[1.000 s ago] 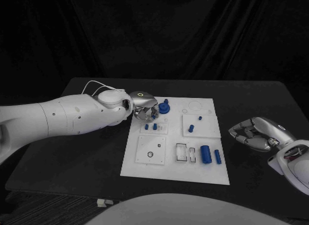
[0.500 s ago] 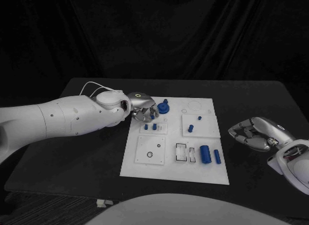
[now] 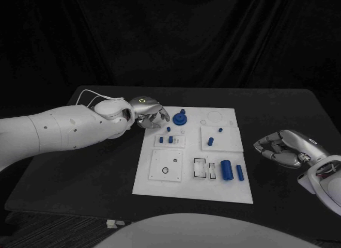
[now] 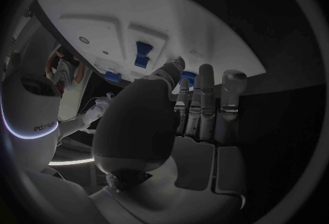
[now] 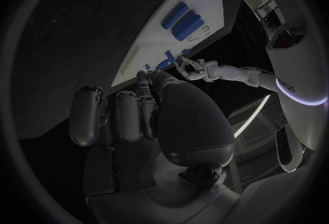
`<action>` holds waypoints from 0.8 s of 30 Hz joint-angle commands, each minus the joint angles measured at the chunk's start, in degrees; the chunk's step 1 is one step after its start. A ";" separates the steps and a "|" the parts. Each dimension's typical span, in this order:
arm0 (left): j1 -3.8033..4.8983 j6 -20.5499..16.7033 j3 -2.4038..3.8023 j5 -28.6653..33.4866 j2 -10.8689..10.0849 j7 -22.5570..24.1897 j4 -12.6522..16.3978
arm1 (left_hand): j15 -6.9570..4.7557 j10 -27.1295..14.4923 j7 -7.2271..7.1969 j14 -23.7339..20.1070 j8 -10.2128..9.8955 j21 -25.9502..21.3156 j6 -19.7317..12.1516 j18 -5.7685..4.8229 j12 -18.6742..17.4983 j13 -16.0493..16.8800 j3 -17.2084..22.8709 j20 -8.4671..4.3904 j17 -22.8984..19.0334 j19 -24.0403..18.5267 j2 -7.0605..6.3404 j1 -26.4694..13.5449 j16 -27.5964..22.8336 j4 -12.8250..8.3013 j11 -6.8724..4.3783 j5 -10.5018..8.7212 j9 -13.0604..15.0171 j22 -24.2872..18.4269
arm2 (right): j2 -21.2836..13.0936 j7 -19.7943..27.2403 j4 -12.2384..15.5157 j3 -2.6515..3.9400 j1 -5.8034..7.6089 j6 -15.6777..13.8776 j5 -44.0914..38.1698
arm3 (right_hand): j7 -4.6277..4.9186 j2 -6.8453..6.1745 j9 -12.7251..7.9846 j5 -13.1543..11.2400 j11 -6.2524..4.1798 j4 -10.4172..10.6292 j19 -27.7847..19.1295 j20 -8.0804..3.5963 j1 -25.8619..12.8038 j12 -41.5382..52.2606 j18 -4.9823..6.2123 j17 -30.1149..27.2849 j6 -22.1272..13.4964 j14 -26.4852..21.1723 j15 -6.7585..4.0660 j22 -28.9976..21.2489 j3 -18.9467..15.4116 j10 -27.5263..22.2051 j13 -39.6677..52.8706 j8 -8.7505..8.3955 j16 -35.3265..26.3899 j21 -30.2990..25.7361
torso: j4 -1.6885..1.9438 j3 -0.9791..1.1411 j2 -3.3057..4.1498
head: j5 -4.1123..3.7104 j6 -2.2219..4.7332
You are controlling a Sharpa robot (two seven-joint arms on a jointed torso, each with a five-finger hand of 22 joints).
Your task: Assemble the parts on the task board
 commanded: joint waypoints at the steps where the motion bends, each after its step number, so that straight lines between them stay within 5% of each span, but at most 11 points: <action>1: 0.89 -4.77 0.08 6.65 -0.85 4.36 -0.07 | 0.71 -0.27 0.66 -3.71 0.63 -13.39 1.62 1.79 1.89 0.79 -0.19 0.49 -0.61 -10.39 0.24 0.50 -2.88 1.25 -0.76 -0.51 -0.15 0.39 | -0.74 -0.20 0.96 0.05 0.98 -1.37 -0.14 | -0.09 -0.70 0.12 -0.09 0.14 -0.02 0.50 0.38 -0.52 -0.57 0.25 0.66 0.38 2.91 0.37 10.58 -0.30 -0.26 1.36 -0.31 0.65 0.64 | 0.09 0.01 0.02 | -0.28 -0.01; 5: 2.39 -0.89 0.08 20.80 -2.36 10.22 -0.93 | 1.77 -4.88 2.86 -17.19 0.39 -22.90 2.01 1.20 5.08 2.34 -2.84 0.07 -0.79 -25.38 0.82 0.16 -9.27 3.66 -0.26 -0.53 -0.89 -0.99 | -1.27 -0.18 1.68 0.05 3.55 -2.29 -0.14 | 0.00 -1.13 0.17 -4.03 0.31 2.05 0.00 0.52 -2.81 -4.79 0.52 0.00 0.40 2.75 0.58 10.18 -1.33 -3.64 -3.31 -0.59 0.33 -0.84 | 0.52 -0.06 0.15 | -0.68 -0.01; 7: 3.37 4.42 0.07 31.33 -2.92 14.70 -1.85 | 1.72 -14.63 3.71 -33.39 -0.36 -32.78 0.54 0.89 6.92 3.26 -6.40 -0.09 -4.23 -41.20 1.12 0.66 -18.59 4.69 -0.30 1.03 -1.54 -4.09 | -1.01 -0.36 1.65 0.05 6.02 -2.29 -0.14 | 0.34 -2.20 0.08 -8.65 0.73 3.87 -0.36 0.80 -4.15 -12.74 0.64 -0.16 0.04 2.51 0.91 9.99 -2.27 -11.09 -11.41 -1.09 0.26 -1.64 | 0.77 -0.12 0.19 | -0.85 -0.01; 11: 4.22 10.15 0.07 45.54 -3.69 19.42 -2.12 | 2.07 -26.46 4.81 -42.92 -1.00 -39.32 -4.44 1.81 6.82 0.55 -13.54 1.05 -8.28 -51.05 -0.08 0.34 -27.20 10.58 0.26 -0.16 -2.40 -7.72 | -0.08 -0.59 0.97 0.05 9.62 -0.84 -0.14 | 0.69 -3.29 -0.06 -9.03 1.19 4.75 -0.81 1.24 -3.43 -22.22 0.80 -0.35 -0.58 2.10 1.34 9.82 -2.49 -20.08 -20.16 -1.77 0.26 -2.53 | 1.11 -0.25 0.29 | -1.43 -0.01; 15: 4.56 14.22 0.06 58.73 -3.68 22.27 -1.43 | 2.83 -43.60 5.05 -54.14 -2.06 -39.46 -17.99 1.67 -3.84 -13.69 -26.01 1.30 -28.99 -57.19 -3.95 -8.82 -45.33 10.87 0.28 0.49 -6.48 -10.12 | 1.00 -0.90 0.41 0.05 11.71 1.37 -0.24 | 0.99 -4.28 -0.22 -8.01 1.24 4.28 -1.58 1.48 -1.01 -32.90 1.03 -0.72 -1.67 1.37 1.51 9.57 -1.70 -30.24 -28.96 -2.43 0.20 -3.79 | 1.67 -0.54 0.56 | -2.17 -0.01; 16: 4.61 15.20 0.06 62.08 -3.62 22.91 -1.11 | 3.41 -47.46 3.07 -55.00 -2.57 -39.41 -27.36 0.83 -6.87 -18.19 -28.19 2.30 -33.64 -58.32 -3.42 -13.18 -48.05 10.85 -1.34 0.58 -9.85 -11.19 | 1.34 -1.03 0.28 0.05 12.06 2.02 -0.51 | 1.06 -4.41 -0.26 -7.52 1.29 4.07 -1.72 1.51 -0.41 -33.75 1.06 -0.77 -1.96 1.21 1.55 9.54 -1.41 -31.16 -29.36 -2.51 0.21 -3.96 | 1.75 -0.58 0.60 | -2.33 -0.01; 17: 4.66 16.33 0.06 66.04 -3.54 23.69 -0.66 | 4.29 -48.23 2.69 -55.07 -2.72 -39.41 -28.97 1.06 -7.58 -19.44 -28.01 2.15 -34.78 -58.52 -2.85 -14.23 -48.61 11.01 -1.90 0.24 -10.47 -11.61 | 1.82 -1.28 0.10 0.06 12.43 2.99 -1.11 | 1.23 -4.76 -0.36 -6.23 1.51 3.67 -2.14 1.64 0.70 -35.58 1.17 -1.09 -2.65 0.82 1.74 9.37 -0.81 -33.08 -30.31 -2.62 0.08 -4.66 | 1.93 -0.68 0.66 | -2.62 -0.01; 19: 4.71 18.04 0.06 72.18 -3.46 25.18 0.35 | 5.79 -49.86 1.11 -55.11 -2.90 -40.36 -33.43 0.85 -9.16 -22.40 -27.64 3.40 -35.80 -60.20 -2.64 -16.92 -49.07 10.95 -3.34 -0.97 -12.39 -30.78 | 2.91 -1.88 -0.37 0.06 12.94 5.04 -2.88 | 1.17 -5.46 -0.54 -4.02 2.49 3.19 -2.89 2.21 1.93 -40.55 1.26 -1.89 -4.07 -0.05 2.61 9.15 0.27 -38.03 -33.19 -2.64 -0.30 -5.67 | 2.66 -0.97 0.86 | -3.68 -0.01; 20: 4.71 18.83 0.06 74.85 -3.49 25.96 1.03 | 5.96 -50.20 0.44 -55.11 -3.02 -41.43 -34.65 0.61 -9.51 -23.11 -27.14 4.56 -35.80 -61.66 -2.00 -17.76 -49.07 10.93 -4.03 -1.12 -12.98 -50.36 | 3.64 -2.18 -0.74 0.06 13.14 6.17 -4.02 | 0.81 -5.78 -0.59 -3.47 3.40 2.90 -3.43 2.66 2.40 -43.43 1.34 -2.56 -4.72 -0.63 3.36 8.95 0.77 -40.36 -35.16 -2.65 -0.66 -6.51 | 3.07 -1.14 1.00 | -4.24 -0.01; 21: 4.71 19.29 0.05 76.55 -3.56 26.52 1.65 | 5.90 -50.42 -0.29 -55.11 -3.07 -41.87 -35.46 0.08 -9.71 -23.55 -27.15 6.15 -35.80 -62.46 -2.01 -18.01 -49.07 10.86 -4.76 -1.09 -13.42 -60.69 | 4.23 -2.38 -1.07 0.06 13.26 7.10 -4.91 | 0.56 -6.14 -0.59 -3.16 4.39 2.37 -3.90 3.26 2.97 -46.63 1.39 -3.03 -5.29 -1.20 4.08 8.83 1.30 -41.88 -37.80 -2.56 -0.79 -7.05 | 3.28 -1.25 1.11 | -4.60 -0.01; 24: 4.66 19.81 0.05 80.19 -3.82 28.22 3.78 | 5.21 -50.92 -1.76 -55.11 -3.47 -42.63 -39.16 0.10 -10.10 -24.51 -26.21 8.28 -35.80 -62.36 -0.87 -18.45 -49.07 10.88 -6.11 -1.19 -15.18 -72.62 | 6.06 -3.02 -2.20 0.06 13.51 10.52 -7.07 | 0.66 -6.47 -0.30 -5.04 5.37 0.62 -4.29 3.62 4.19 -53.54 1.62 -3.40 -5.68 -1.83 3.62 8.78 1.93 -43.01 -44.97 -2.26 -0.38 -7.12 | 3.90 -1.66 1.46 | -5.61 0.12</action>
